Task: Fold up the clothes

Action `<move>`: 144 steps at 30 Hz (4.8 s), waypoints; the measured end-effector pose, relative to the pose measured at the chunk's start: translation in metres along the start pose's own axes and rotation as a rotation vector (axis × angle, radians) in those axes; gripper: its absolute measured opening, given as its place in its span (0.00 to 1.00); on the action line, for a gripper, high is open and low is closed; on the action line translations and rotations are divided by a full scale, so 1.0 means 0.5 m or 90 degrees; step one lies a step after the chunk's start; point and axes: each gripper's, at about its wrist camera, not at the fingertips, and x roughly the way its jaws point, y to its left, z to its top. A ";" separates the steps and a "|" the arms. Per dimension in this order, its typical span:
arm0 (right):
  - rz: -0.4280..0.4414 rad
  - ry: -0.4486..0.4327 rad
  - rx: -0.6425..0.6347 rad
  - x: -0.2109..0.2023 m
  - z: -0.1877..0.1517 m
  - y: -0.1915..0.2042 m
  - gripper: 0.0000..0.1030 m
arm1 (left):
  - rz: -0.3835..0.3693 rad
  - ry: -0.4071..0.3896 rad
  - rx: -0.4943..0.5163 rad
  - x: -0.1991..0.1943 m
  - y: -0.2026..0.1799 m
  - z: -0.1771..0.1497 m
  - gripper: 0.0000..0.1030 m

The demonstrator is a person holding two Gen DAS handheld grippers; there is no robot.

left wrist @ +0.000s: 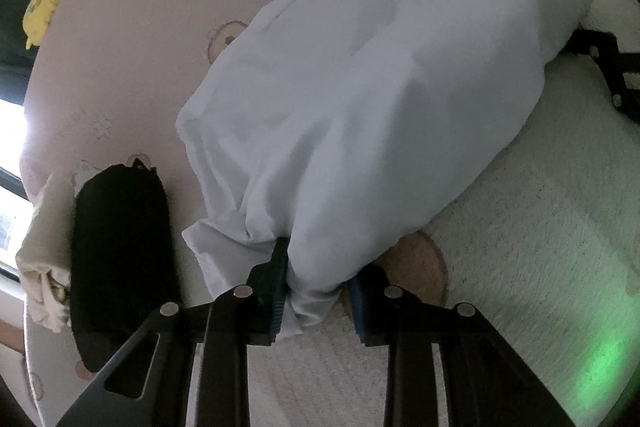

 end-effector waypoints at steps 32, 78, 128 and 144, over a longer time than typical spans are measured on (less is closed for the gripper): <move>0.092 -0.005 0.002 -0.266 -0.125 0.092 0.21 | 0.084 -0.096 0.257 -0.209 -0.110 -0.243 0.20; -0.080 -0.127 -0.183 -0.322 -0.113 0.238 0.47 | 0.110 -0.253 0.522 -0.200 -0.181 -0.257 0.46; 0.574 0.041 0.101 -0.168 -0.056 -0.024 0.29 | -0.474 0.042 0.056 -0.138 0.035 -0.102 0.34; 0.681 0.122 0.280 -0.083 -0.037 -0.118 0.32 | -0.552 0.133 -0.084 -0.085 0.113 -0.077 0.34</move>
